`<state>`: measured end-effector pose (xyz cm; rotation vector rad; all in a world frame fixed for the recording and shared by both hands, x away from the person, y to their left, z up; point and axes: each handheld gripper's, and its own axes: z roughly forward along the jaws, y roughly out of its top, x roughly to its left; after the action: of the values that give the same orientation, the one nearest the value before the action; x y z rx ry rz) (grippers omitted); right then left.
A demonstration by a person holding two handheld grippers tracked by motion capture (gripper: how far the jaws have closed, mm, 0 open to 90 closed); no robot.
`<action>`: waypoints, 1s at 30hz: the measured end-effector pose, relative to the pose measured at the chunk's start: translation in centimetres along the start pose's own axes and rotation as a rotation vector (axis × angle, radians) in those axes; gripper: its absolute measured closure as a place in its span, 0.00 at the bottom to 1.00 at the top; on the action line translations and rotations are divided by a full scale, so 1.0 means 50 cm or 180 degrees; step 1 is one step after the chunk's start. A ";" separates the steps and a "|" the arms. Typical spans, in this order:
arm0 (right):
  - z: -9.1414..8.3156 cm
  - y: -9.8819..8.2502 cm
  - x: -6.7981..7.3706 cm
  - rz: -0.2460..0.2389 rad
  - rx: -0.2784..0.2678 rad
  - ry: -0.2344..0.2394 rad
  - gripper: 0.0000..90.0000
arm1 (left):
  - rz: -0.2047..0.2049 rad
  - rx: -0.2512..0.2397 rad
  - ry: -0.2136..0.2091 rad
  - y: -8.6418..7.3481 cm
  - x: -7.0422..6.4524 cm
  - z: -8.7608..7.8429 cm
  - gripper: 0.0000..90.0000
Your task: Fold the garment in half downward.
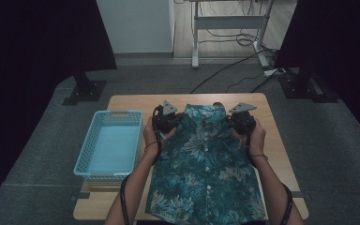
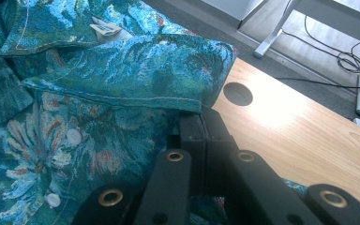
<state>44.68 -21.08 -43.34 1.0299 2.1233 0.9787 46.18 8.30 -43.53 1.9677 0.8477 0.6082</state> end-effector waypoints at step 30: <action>-0.021 -0.005 0.032 -0.0085 -0.0154 -0.0011 0.99 | -0.0043 -0.0133 -0.0040 -0.017 -0.005 -0.045 0.97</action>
<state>42.95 -20.25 -43.25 0.9766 2.0950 1.0097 44.21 9.62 -43.17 1.9249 0.8336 0.6004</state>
